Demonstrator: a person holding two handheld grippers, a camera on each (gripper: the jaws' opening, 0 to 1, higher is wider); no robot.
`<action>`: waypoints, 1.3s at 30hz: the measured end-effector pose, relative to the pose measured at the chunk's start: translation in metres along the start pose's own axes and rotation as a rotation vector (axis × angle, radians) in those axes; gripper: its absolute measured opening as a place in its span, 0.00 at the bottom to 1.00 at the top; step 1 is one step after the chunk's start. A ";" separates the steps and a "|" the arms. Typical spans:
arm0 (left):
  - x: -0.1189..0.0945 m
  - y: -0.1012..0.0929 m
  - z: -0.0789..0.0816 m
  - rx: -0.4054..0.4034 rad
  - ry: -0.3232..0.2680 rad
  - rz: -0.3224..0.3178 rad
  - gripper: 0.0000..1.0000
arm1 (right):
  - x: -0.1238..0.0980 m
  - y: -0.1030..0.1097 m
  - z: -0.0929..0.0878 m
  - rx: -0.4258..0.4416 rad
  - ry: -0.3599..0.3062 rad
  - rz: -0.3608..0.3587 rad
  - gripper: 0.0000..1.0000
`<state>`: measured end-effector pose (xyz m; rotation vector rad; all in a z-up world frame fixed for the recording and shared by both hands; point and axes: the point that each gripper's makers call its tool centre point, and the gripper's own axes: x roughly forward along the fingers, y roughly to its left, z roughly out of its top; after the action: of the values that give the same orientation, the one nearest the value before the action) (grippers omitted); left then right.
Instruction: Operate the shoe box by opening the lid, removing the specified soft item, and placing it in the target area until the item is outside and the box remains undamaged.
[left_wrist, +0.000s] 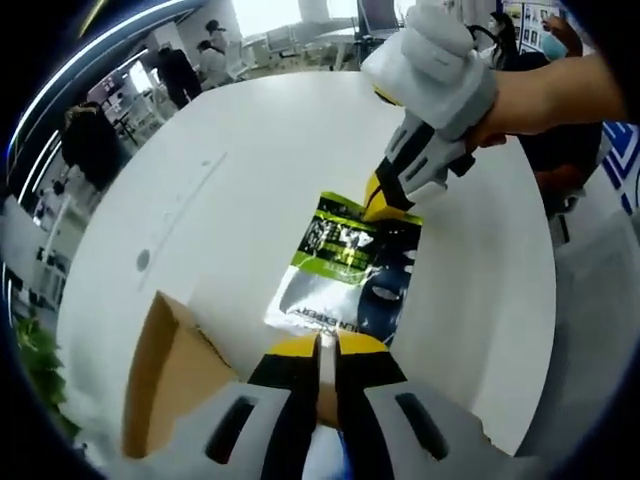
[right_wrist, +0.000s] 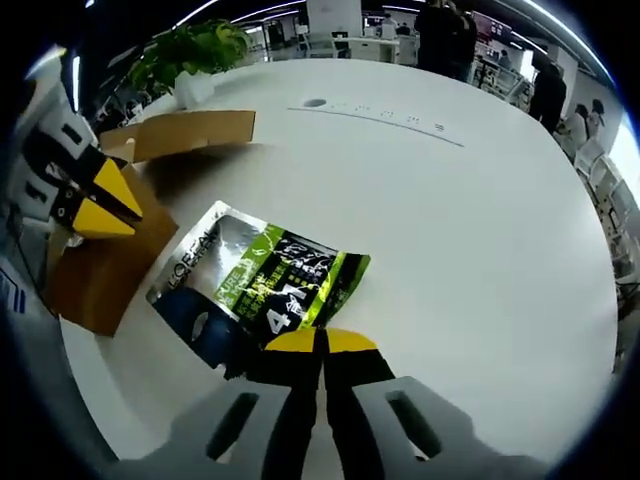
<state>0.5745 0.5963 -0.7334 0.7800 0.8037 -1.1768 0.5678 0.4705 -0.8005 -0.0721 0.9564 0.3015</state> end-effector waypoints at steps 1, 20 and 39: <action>-0.002 0.000 -0.001 -0.004 -0.002 -0.001 0.02 | 0.000 0.000 0.000 -0.002 0.000 -0.001 0.00; -0.048 0.020 -0.022 -0.184 -0.080 0.021 0.11 | -0.017 -0.019 -0.003 -0.005 -0.007 -0.059 0.16; -0.097 0.027 -0.069 -0.352 -0.131 0.068 0.21 | -0.060 0.004 0.009 -0.088 -0.061 -0.038 0.27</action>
<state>0.5736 0.7064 -0.6818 0.4324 0.8396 -0.9797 0.5415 0.4629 -0.7463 -0.1611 0.8803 0.3090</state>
